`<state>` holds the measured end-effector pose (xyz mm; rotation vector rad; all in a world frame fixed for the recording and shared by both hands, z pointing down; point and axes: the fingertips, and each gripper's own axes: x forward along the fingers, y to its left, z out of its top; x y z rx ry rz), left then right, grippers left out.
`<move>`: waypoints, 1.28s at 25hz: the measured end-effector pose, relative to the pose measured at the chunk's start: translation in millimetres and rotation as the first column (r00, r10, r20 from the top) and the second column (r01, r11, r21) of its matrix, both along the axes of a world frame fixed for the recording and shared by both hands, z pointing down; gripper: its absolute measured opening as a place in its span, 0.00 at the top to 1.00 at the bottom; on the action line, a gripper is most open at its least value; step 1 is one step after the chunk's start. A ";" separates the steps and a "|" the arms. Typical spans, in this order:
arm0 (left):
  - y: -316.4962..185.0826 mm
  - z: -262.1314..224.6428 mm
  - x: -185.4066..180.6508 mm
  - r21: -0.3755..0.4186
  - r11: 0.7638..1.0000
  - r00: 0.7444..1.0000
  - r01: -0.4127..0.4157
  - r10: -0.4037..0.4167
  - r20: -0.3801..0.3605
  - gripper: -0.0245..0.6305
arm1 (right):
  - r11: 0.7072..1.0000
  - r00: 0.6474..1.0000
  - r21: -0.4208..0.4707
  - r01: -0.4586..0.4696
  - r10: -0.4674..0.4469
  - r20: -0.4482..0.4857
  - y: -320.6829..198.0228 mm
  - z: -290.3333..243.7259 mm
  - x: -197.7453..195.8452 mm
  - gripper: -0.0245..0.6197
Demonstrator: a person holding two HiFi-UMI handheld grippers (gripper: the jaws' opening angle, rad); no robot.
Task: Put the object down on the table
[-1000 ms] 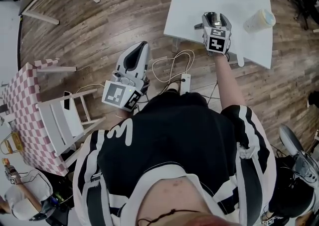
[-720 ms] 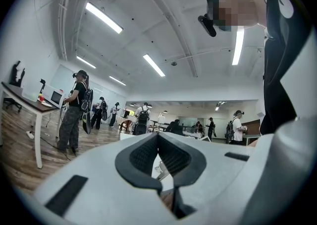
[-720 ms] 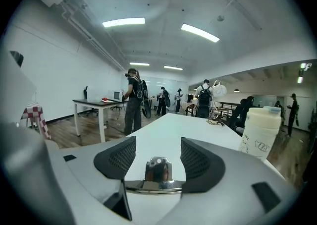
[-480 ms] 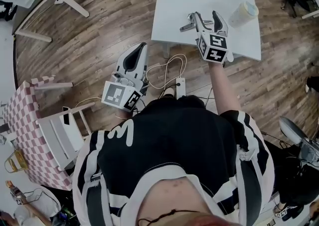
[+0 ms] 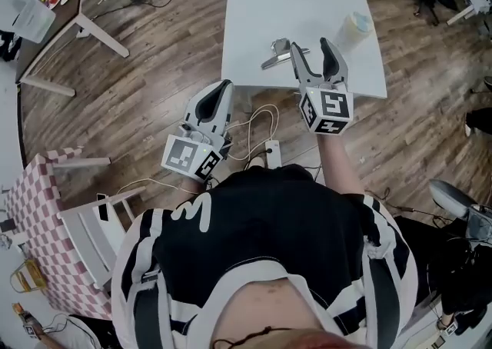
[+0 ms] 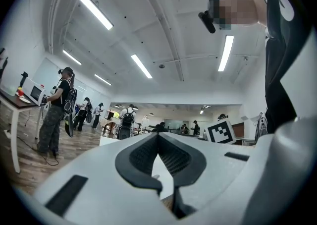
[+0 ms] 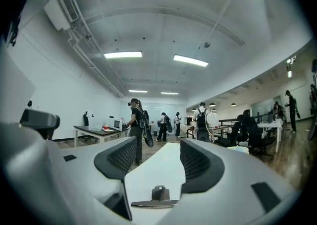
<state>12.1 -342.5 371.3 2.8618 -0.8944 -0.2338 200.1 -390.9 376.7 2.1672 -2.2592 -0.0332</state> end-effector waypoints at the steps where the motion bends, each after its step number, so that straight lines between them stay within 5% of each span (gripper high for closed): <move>1: 0.7 -0.6 2.9 0.002 1.000 1.000 -0.010 0.010 -0.002 0.96 | 1.000 1.000 0.006 0.002 -0.002 -0.006 5.3 -2.5 -2.2 0.51; 12: 8.6 -4.5 43.2 0.024 0.991 0.991 -0.133 0.133 -0.004 0.96 | 0.999 1.000 0.039 -0.002 0.001 0.025 50.0 -12.1 -6.7 0.54; 15: 8.2 -4.5 48.5 0.026 0.987 0.987 -0.158 0.158 0.001 0.96 | 0.999 1.000 0.042 -0.022 0.022 0.014 54.9 -12.8 -7.7 0.60; 18: 9.6 -3.6 55.1 0.026 0.983 0.983 -0.184 0.184 0.007 0.96 | 0.998 0.999 0.041 -0.047 0.047 0.008 59.5 -11.3 -6.3 0.80; 32: 16.9 4.8 62.9 0.016 0.974 0.974 -0.226 0.226 0.016 0.96 | 1.000 0.999 0.017 -0.015 0.015 0.051 68.8 7.8 -21.3 0.92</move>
